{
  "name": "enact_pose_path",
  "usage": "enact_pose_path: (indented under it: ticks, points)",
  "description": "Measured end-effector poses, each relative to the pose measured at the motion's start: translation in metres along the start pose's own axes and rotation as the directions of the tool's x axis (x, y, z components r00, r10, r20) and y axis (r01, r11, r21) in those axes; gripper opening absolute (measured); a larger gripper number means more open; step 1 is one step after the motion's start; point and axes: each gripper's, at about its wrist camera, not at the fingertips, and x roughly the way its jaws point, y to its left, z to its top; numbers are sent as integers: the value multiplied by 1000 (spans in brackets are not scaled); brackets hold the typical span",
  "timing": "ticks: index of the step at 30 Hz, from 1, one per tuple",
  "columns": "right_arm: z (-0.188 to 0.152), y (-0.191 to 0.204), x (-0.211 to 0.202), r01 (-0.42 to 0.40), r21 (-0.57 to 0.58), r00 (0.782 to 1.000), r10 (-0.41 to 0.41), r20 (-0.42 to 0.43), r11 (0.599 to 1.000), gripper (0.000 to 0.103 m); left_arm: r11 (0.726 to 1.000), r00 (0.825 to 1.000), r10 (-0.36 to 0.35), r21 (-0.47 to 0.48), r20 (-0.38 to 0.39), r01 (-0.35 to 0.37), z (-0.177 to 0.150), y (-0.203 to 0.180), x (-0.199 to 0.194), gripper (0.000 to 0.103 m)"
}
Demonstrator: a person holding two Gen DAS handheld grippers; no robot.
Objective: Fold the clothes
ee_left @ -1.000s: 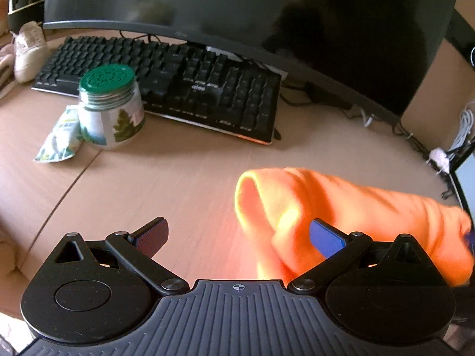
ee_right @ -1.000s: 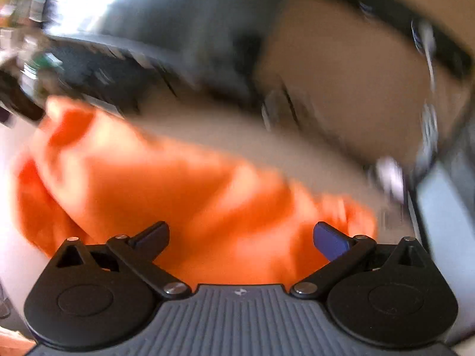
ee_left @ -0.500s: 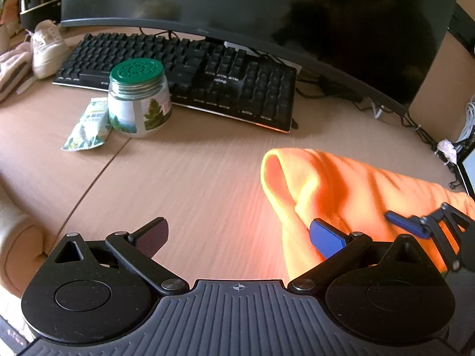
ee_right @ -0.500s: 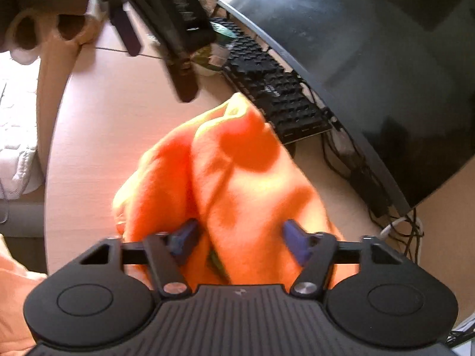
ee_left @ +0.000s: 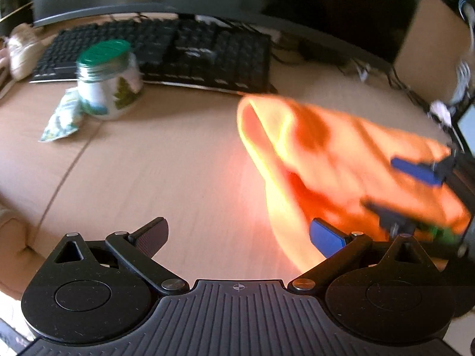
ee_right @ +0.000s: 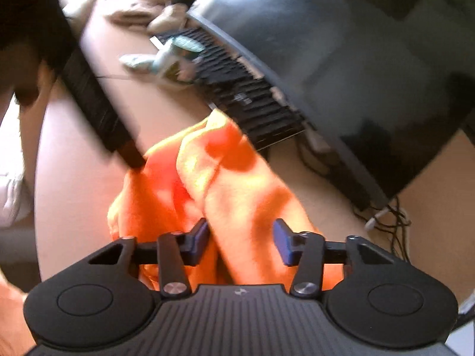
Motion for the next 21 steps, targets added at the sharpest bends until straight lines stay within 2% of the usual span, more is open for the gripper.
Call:
enact_pose_path:
  ticks: [5,7,9,10,11,14,17,21]
  points:
    - [-4,10,11,4,-70,1000,-4,2,998,48,1000,1000,-3,23,4,3,1,-6,5,103]
    - [5,4,14,-18,-9,1000,18,20,1000,48,999,1000,-4,37,7,4,4,-8,7,103]
    - [12,-6,18,-55,63,998,54,20,996,35,998,1000,-4,58,19,3,8,-11,12,103]
    - [14,-11,19,-75,86,997,74,16,993,16,998,1000,-10,54,26,9,11,-10,15,103]
    - [15,-17,15,-90,116,996,88,21,989,6,998,1000,-4,60,22,3,16,-9,20,103]
    - [20,-39,-10,-117,207,992,105,65,971,5,987,998,42,153,52,-50,20,-17,27,103]
    - [21,-49,-39,-135,208,989,118,94,969,5,982,997,43,181,57,-53,22,-15,32,103]
    - [-7,-21,-30,-201,205,978,207,-7,958,5,996,999,8,91,49,-12,25,10,25,103]
